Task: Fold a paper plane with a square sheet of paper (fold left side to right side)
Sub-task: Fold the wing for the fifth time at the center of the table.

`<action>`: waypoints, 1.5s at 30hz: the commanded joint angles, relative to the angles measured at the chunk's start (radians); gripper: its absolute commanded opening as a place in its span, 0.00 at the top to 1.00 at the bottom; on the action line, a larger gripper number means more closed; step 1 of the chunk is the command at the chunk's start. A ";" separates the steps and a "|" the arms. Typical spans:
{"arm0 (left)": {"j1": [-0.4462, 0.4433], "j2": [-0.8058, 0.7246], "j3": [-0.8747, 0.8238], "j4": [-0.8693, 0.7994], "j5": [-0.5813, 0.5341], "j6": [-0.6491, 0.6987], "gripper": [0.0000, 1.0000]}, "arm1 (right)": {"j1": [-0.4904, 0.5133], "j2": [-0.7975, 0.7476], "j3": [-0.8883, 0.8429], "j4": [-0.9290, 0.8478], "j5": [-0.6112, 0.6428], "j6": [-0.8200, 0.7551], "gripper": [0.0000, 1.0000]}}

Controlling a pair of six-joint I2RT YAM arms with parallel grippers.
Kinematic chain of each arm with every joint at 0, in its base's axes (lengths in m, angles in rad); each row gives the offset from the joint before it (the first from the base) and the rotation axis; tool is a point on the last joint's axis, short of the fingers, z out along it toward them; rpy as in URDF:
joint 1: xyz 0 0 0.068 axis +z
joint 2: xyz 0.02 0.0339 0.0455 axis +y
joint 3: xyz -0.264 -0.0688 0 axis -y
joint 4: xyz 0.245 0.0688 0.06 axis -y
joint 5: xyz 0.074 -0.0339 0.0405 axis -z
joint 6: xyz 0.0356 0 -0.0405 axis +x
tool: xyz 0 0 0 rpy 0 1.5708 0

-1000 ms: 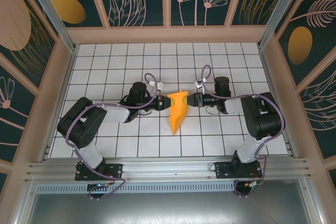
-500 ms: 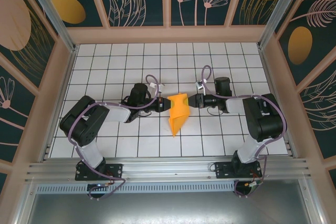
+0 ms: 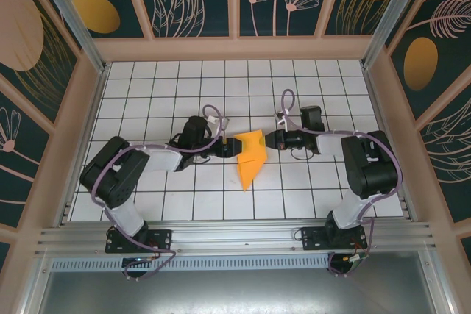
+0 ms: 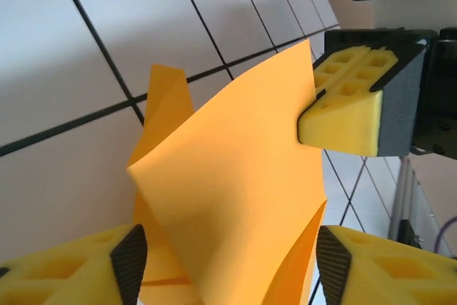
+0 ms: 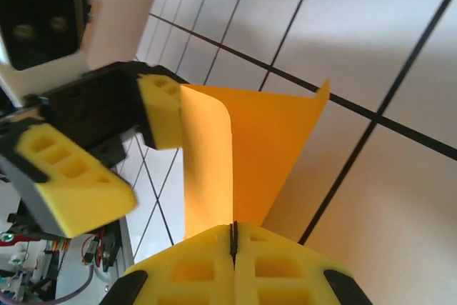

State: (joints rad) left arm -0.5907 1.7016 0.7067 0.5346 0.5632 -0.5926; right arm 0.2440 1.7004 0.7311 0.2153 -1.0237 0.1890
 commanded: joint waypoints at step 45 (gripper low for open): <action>-0.606 0.199 0.479 -0.943 -1.111 -0.055 0.45 | 0.131 0.071 0.250 -0.358 0.235 0.244 1.00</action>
State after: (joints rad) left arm -1.1885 1.8771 1.1652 -0.3729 -0.5072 -0.6243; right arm 0.3637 1.7515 0.9478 -0.1223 -0.7921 0.4259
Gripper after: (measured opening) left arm 0.556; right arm 0.047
